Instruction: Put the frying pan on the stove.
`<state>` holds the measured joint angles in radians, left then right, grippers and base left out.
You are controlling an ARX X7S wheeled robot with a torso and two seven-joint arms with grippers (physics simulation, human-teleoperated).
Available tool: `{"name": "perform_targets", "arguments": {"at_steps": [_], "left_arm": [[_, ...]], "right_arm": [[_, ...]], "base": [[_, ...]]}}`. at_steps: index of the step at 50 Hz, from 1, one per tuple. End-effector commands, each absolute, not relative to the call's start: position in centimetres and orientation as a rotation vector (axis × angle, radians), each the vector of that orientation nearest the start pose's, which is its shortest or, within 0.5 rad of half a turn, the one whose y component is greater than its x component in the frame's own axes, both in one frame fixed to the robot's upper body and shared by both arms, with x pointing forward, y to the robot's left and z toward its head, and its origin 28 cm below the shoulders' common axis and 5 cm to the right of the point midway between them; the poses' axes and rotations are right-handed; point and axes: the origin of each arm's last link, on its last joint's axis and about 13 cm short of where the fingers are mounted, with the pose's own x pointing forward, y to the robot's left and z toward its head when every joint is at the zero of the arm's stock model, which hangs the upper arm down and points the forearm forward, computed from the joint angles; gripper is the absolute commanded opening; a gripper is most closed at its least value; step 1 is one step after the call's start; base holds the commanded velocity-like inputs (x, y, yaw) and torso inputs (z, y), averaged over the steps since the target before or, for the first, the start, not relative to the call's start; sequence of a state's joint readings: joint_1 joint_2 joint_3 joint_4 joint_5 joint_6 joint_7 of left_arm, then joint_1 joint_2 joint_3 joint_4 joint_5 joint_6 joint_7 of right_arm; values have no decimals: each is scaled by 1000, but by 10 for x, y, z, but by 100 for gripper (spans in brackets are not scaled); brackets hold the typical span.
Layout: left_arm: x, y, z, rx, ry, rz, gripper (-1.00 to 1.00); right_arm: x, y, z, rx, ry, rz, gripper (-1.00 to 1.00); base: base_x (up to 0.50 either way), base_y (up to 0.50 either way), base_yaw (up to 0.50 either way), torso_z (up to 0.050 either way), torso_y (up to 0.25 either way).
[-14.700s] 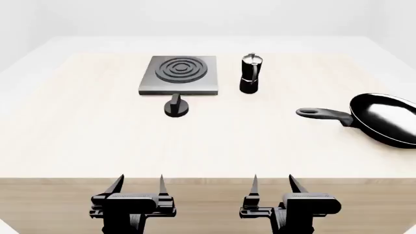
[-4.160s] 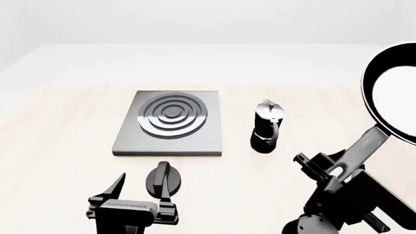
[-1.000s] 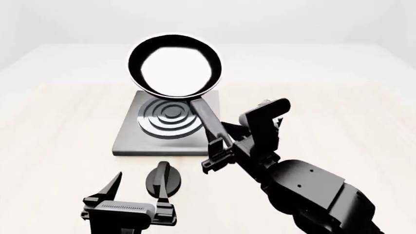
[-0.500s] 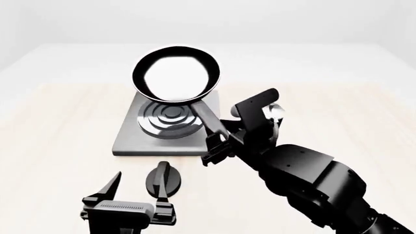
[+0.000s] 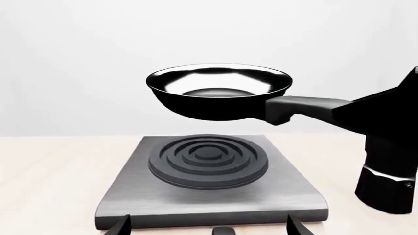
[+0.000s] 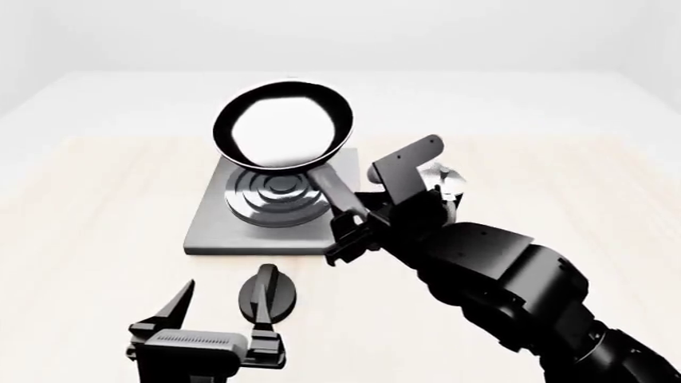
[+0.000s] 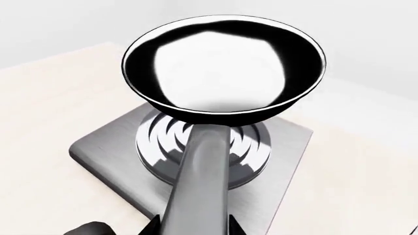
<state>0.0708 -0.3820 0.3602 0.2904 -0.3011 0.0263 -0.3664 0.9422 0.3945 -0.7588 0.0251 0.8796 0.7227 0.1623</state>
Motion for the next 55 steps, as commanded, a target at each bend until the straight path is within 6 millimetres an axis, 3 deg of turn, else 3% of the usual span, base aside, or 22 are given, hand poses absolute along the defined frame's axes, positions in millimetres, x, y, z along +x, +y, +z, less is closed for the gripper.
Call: {"name": "perform_targets", "arguments": {"at_steps": [1,19,55], "left_arm": [[179,207,51,-13,-110,-63,100],[176,211,50,-12,-109,-48,100],[175,212,51,-10,-112,-39,100]], "right_arm": [[330,-62,180,-166,174,536,-100],[343,-53,173,-160,180,545,-100],[346,-48,147,-174,215,553,-100]], "base": [[0,0,0,0,10],[0,0,0,1,2],[0,0,0,1,2]]}}
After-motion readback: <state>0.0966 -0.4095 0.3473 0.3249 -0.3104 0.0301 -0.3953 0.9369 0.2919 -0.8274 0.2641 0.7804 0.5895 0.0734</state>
